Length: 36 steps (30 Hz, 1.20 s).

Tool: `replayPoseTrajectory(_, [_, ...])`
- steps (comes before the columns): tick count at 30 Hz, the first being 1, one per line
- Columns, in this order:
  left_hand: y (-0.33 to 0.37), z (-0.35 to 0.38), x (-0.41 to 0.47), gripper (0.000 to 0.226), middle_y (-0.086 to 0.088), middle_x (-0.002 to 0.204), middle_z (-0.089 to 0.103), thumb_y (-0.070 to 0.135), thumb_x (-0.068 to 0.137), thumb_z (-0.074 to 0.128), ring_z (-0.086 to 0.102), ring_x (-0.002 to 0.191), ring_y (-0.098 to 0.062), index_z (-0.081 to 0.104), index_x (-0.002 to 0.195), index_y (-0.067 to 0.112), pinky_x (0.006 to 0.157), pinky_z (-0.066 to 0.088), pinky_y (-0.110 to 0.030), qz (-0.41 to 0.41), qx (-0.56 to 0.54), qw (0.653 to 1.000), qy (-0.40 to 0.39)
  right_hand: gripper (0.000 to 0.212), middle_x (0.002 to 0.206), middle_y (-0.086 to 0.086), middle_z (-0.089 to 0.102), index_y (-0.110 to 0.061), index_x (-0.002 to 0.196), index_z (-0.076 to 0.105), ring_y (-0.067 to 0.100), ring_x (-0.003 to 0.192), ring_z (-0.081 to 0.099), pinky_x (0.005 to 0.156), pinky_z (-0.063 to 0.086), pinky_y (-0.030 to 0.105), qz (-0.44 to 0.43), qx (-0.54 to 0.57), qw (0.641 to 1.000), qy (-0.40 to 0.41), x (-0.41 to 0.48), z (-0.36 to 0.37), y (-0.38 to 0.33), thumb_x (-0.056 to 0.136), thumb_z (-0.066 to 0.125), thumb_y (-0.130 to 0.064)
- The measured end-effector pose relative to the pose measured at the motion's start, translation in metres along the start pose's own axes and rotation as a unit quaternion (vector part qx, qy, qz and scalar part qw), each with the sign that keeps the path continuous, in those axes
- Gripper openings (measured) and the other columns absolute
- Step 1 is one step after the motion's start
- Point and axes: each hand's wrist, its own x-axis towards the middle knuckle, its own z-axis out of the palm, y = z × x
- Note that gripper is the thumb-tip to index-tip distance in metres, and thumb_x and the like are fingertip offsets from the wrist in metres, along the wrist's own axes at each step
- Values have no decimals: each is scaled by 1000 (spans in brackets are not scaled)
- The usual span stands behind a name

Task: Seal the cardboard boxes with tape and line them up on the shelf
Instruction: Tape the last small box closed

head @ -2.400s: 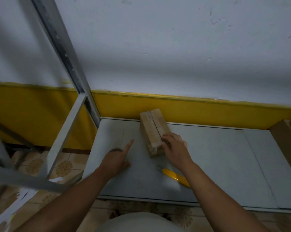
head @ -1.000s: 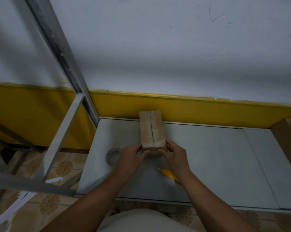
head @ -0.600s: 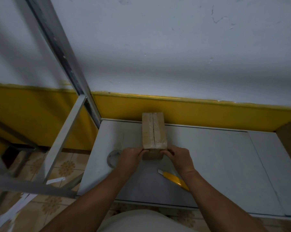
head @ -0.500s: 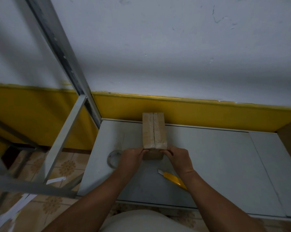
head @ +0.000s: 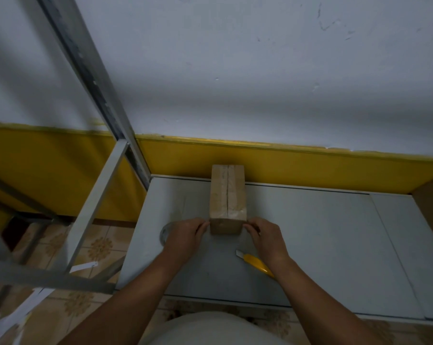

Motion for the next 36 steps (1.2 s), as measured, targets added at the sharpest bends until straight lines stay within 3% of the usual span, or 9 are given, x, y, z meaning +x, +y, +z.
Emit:
replayPoseTrajectory(2, [3, -2, 0, 18, 4, 71, 71, 17, 99, 73, 58, 61, -3, 75, 81, 16, 57, 44, -19, 2, 17, 1000, -1, 10, 90, -1, 72, -19, 96, 74, 12, 81, 64, 72, 42, 22, 2, -4, 1000, -4, 0, 3, -1, 100, 66, -23])
replayPoseTrajectory(6, [15, -10, 1, 17, 10, 70, 68, 25, 98, 73, 54, 61, -2, 76, 81, 21, 54, 36, -6, 3, 31, 999, -22, 10, 94, 1, 73, -17, 102, 74, 15, 86, 66, 76, 50, 28, 5, 3, 1000, -23, -3, 0, -5, 99, 69, -25])
replayPoseTrajectory(11, [12, -18, 0, 24, 12, 88, 71, 48, 97, 71, 61, 79, 0, 76, 98, 25, 67, 40, -4, 0, 5, 998, -67, 25, 107, -12, 74, -27, 117, 75, 1, 97, 67, 89, 54, 24, 24, 57, 993, -97, -11, -11, -10, 93, 75, -36])
replayPoseTrajectory(17, [4, -28, -5, 13, 12, 93, 71, 36, 102, 68, 59, 83, 4, 75, 102, 25, 72, 42, -12, 17, -13, 994, -108, 58, 127, -23, 63, -35, 140, 62, -5, 114, 61, 96, 52, 19, 30, 76, 983, -163, -25, -15, -11, 87, 73, -56])
replayPoseTrajectory(22, [-11, -38, -4, 13, 15, 84, 69, 42, 99, 64, 65, 78, -1, 72, 93, 33, 74, 59, -34, 3, -6, 985, -174, 32, 119, -16, 69, -27, 132, 68, -5, 100, 64, 92, 53, 17, -5, 40, 991, -126, -27, -18, -9, 99, 66, -28])
replayPoseTrajectory(24, [-12, -40, 1, 9, 13, 96, 73, 30, 100, 66, 67, 86, -2, 73, 106, 29, 81, 60, -38, -17, -27, 987, -157, 28, 113, -15, 70, -25, 125, 72, -5, 94, 63, 88, 50, 10, -3, 24, 994, -111, -23, -19, -9, 97, 69, -21])
replayPoseTrajectory(27, [-3, -41, 13, 46, 12, 135, 68, 7, 104, 59, 64, 118, -1, 60, 146, 23, 102, 56, -28, -29, -92, 984, -151, 25, 108, -18, 69, -24, 120, 75, -5, 93, 62, 83, 44, 3, -12, 14, 993, -114, -16, -17, -15, 95, 72, -22])
replayPoseTrajectory(29, [6, -38, 18, 55, 18, 142, 64, 4, 106, 53, 60, 128, 2, 55, 152, 33, 105, 51, -21, -10, -108, 979, -174, 26, 108, -15, 73, -23, 118, 76, -5, 95, 63, 81, 41, -1, -12, 7, 993, -115, -11, -16, -19, 92, 75, -24])
replayPoseTrajectory(36, [15, -29, 17, 49, 19, 125, 68, -3, 101, 54, 53, 106, 29, 67, 141, 23, 90, 41, 2, -38, -102, 984, -141, 30, 105, -9, 78, -23, 113, 79, 3, 94, 69, 85, 55, 22, -18, -12, 996, -89, -14, -5, -24, 85, 78, -34])
